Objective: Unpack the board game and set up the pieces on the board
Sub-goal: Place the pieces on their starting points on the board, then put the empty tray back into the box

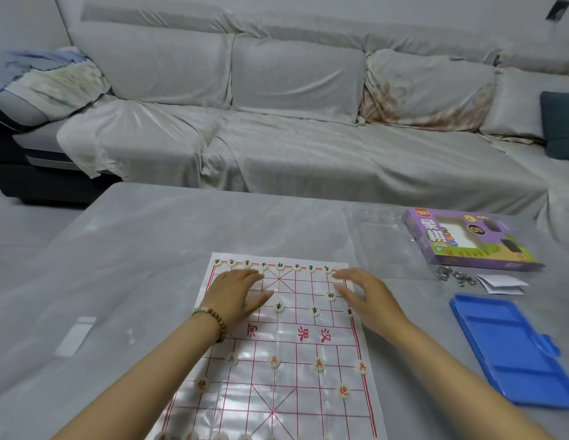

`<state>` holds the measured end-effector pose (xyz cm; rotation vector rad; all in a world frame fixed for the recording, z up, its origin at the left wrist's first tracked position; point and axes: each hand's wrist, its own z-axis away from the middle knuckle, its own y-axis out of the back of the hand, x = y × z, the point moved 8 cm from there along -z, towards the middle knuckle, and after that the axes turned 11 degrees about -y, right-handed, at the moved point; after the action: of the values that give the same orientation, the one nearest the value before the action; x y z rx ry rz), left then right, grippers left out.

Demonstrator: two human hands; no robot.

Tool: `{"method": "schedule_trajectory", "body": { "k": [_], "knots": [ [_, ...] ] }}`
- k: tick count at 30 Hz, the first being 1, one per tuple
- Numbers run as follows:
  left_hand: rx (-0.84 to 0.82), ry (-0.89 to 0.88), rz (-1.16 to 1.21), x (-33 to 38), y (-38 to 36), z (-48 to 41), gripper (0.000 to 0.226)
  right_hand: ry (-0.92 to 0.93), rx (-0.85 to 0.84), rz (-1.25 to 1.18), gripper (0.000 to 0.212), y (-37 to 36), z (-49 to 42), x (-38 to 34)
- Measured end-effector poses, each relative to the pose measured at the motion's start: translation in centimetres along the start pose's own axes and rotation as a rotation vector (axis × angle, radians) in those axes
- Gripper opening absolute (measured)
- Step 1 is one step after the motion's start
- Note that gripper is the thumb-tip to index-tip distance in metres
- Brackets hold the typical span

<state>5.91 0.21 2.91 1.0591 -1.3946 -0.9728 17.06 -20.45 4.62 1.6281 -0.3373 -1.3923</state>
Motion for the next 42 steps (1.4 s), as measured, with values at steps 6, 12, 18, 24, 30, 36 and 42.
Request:
{"method": "schedule_trajectory", "body": {
  "k": [6, 12, 18, 24, 30, 36, 42],
  "knots": [
    [-0.058, 0.026, -0.003, 2.1, -2.2, 5.3, 0.134, 0.011, -0.172, 0.225, 0.05, -3.6, 7.0, 1.3],
    [-0.214, -0.01, -0.092, 4.3, -2.9, 7.1, 0.137, 0.087, -0.344, 0.439, 0.076, -6.6, 8.4, 1.7],
    [-0.266, 0.012, -0.142, 4.3, -3.6, 7.5, 0.142, 0.095, -0.372, 0.503, 0.056, -7.3, 8.4, 1.0],
    [-0.271, 0.071, -0.16, 2.8, -4.0, 7.1, 0.144, 0.091, -0.379, 0.525, 0.061, -8.3, 7.6, 1.2],
    [-0.239, 0.131, -0.135, 1.1, -4.0, 6.6, 0.144, 0.116, -0.324, 0.484, 0.058, -9.1, 5.8, 0.4],
    [-0.182, 0.153, -0.076, 2.2, -2.8, 6.1, 0.138, 0.118, -0.218, 0.337, 0.051, -6.8, 6.6, 0.7],
    [-0.045, 0.09, 0.004, 8.9, -0.6, 5.0, 0.09, -0.044, -0.065, 0.115, 0.048, 1.2, 10.0, 4.6]
  ]
}}
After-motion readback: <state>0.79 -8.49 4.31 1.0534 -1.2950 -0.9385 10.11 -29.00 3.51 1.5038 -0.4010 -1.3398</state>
